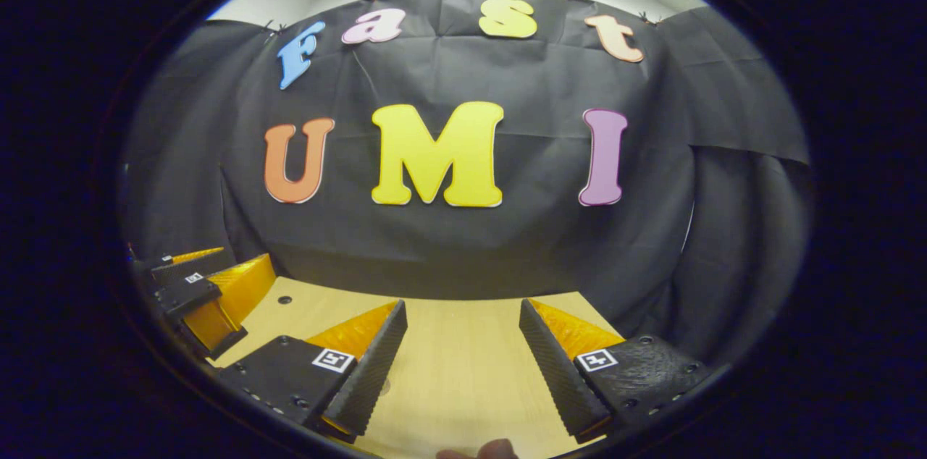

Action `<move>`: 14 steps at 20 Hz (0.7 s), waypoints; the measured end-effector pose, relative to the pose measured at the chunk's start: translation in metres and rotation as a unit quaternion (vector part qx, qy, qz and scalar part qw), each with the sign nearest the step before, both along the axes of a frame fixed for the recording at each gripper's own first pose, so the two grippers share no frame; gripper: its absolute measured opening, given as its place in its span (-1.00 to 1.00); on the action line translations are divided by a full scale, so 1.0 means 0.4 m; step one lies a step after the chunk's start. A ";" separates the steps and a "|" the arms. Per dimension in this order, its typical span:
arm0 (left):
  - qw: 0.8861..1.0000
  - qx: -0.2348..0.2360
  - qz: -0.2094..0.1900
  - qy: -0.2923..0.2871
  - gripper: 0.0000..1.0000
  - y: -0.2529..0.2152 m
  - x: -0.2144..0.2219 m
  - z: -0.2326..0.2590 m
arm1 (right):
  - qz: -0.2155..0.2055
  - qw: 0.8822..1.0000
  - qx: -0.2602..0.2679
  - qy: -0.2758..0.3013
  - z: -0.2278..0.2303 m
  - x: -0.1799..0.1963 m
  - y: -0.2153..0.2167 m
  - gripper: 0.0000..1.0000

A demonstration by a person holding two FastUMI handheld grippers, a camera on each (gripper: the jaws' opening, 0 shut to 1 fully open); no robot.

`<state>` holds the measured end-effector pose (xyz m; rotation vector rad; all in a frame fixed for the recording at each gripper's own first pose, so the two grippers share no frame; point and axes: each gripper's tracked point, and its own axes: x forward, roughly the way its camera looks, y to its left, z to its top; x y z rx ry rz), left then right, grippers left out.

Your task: Put the toothbrush and toothpaste on the desktop into the cup, then pick up the cup and place it on the coaster on the desktop.

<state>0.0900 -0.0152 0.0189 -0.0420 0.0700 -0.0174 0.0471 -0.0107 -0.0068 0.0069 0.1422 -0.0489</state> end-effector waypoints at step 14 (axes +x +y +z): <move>0.999 0.016 0.025 -0.014 0.91 0.026 -0.039 0.018 | 0.022 0.999 -0.026 -0.042 0.044 -0.012 0.042 0.92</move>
